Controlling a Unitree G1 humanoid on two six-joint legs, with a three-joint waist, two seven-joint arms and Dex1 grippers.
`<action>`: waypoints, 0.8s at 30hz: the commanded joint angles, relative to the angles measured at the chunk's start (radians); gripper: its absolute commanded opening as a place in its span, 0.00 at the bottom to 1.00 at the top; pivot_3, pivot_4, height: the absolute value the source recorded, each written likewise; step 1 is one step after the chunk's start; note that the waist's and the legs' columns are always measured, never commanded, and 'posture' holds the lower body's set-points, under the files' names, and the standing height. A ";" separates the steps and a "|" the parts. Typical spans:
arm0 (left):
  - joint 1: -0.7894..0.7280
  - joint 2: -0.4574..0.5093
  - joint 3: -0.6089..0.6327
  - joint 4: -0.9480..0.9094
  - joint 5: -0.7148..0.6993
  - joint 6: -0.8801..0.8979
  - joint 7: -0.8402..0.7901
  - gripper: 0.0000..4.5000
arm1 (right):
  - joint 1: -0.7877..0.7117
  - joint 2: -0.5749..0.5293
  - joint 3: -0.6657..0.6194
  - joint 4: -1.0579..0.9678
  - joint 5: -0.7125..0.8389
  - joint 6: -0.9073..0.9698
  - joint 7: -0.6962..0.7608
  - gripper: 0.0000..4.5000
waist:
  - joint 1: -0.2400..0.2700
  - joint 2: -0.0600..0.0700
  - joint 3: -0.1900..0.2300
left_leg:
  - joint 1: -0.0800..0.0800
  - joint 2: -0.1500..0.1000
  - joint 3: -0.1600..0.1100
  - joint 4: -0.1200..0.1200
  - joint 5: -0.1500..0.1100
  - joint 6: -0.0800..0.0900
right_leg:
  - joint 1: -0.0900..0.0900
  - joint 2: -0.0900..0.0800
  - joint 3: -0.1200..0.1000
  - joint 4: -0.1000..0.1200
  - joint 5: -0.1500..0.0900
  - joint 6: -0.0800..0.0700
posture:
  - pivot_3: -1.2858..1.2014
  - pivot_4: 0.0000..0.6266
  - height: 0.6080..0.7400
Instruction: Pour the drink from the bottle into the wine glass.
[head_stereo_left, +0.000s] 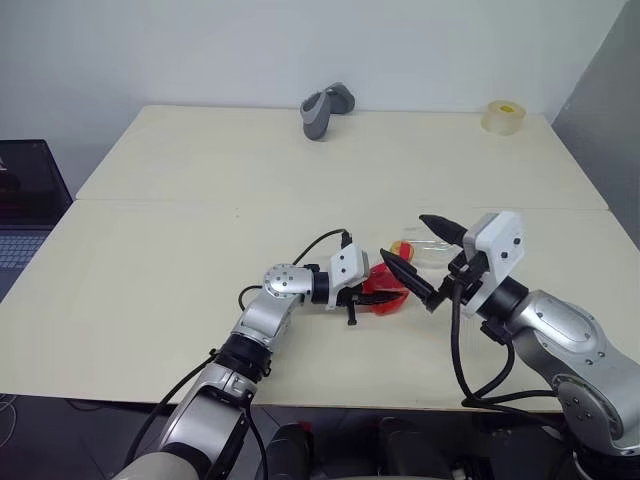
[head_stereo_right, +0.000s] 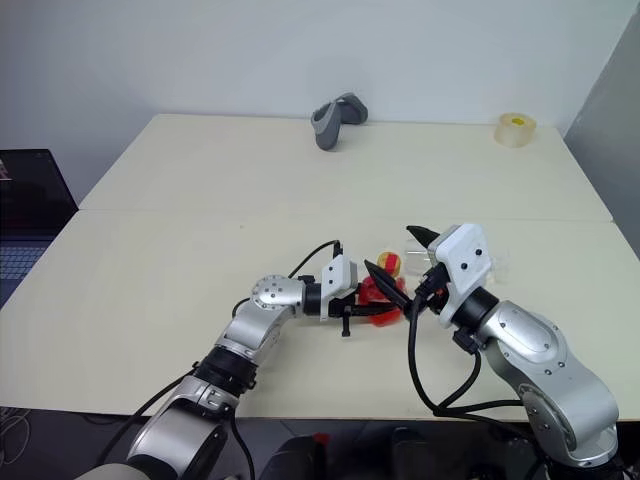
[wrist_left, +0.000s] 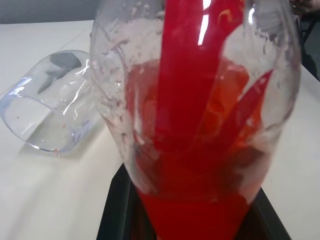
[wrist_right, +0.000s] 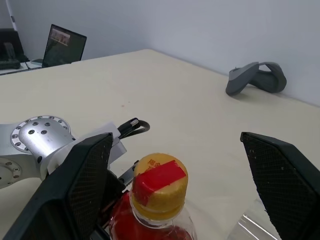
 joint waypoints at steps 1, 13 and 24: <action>-0.007 -0.003 0.013 -0.033 -0.017 -0.021 -0.005 0.18 | -0.009 0.006 -0.010 -0.023 0.017 0.011 -0.007 0.97 | 0.000 0.000 0.000 | 0.000 0.000 0.000 0.000 0.000 0.000 | 0.000 0.000 0.000 0.000 0.000 0.000 | 0.52 0.24 1.00; -0.003 -0.001 0.010 -0.038 -0.014 -0.021 -0.005 0.18 | 0.030 0.006 -0.039 -0.015 0.011 0.019 -0.003 0.97 | 0.000 0.000 0.000 | 0.000 0.000 0.000 0.000 0.000 0.000 | 0.000 0.000 0.000 0.000 0.000 0.000 | 0.52 0.24 1.00; -0.005 -0.003 0.009 -0.033 -0.014 -0.025 -0.010 0.18 | 0.087 0.005 -0.108 -0.063 0.108 0.025 0.017 0.97 | 0.000 0.000 0.000 | 0.000 0.000 0.000 0.000 0.000 0.000 | 0.000 0.000 0.000 0.000 0.000 0.001 | 0.52 0.24 1.00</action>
